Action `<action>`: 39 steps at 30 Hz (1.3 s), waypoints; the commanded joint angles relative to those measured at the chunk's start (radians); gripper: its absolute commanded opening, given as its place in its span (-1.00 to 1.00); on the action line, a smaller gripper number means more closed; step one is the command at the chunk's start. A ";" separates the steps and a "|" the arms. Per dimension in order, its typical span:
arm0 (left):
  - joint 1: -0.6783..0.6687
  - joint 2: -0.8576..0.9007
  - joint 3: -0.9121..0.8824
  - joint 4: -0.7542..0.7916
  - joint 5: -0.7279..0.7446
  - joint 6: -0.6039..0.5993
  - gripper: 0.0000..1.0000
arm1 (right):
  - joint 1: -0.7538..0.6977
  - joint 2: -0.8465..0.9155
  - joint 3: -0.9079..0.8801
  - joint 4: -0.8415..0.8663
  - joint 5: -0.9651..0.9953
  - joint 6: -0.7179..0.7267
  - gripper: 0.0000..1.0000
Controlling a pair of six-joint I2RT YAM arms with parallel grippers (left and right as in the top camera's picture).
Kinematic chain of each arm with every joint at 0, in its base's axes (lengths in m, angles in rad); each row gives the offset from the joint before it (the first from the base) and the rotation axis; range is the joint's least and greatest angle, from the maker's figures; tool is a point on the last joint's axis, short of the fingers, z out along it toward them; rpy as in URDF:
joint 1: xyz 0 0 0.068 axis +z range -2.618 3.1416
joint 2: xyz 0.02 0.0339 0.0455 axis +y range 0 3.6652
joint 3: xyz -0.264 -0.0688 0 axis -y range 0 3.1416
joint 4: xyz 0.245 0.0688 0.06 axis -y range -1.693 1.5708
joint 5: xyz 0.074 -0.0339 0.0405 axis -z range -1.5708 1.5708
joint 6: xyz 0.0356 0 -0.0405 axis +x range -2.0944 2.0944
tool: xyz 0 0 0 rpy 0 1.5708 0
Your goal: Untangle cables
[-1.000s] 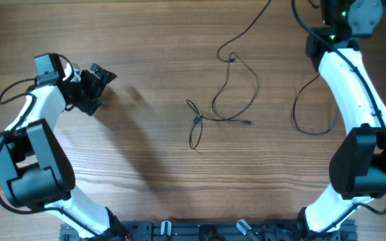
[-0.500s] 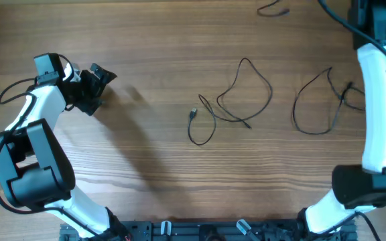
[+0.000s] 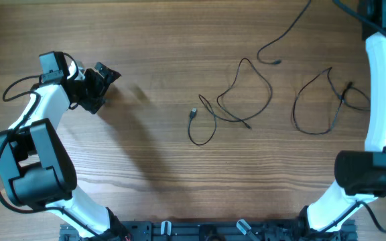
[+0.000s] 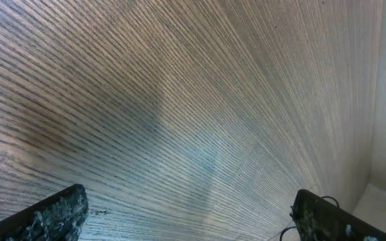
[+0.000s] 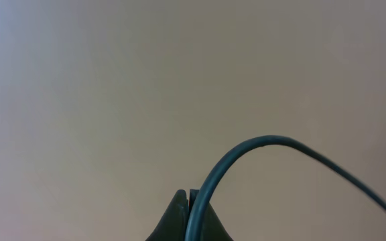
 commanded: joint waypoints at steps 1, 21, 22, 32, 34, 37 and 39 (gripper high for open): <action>-0.002 0.011 -0.008 0.003 -0.011 0.022 1.00 | -0.063 0.027 0.008 -0.006 -0.103 0.112 -0.91; -0.002 0.011 -0.008 0.003 -0.010 0.022 1.00 | -0.233 0.028 -0.019 -1.215 0.325 0.086 -0.91; -0.002 0.011 -0.008 0.003 -0.010 0.022 1.00 | -0.233 0.028 -0.019 -1.242 0.359 0.087 -0.91; -0.002 0.011 -0.008 -0.002 -0.010 0.023 1.00 | -0.233 0.028 -0.019 -1.406 0.446 0.056 0.97; -0.002 0.011 -0.008 -0.002 -0.010 0.022 1.00 | -0.230 0.028 -0.028 -1.406 0.442 0.004 1.00; -0.002 0.011 -0.008 -0.002 -0.010 0.023 1.00 | -0.229 0.028 -0.070 -1.405 0.442 0.008 1.00; -0.002 0.011 -0.008 -0.002 -0.010 0.023 1.00 | -0.227 0.028 -0.141 -1.376 0.391 0.006 0.99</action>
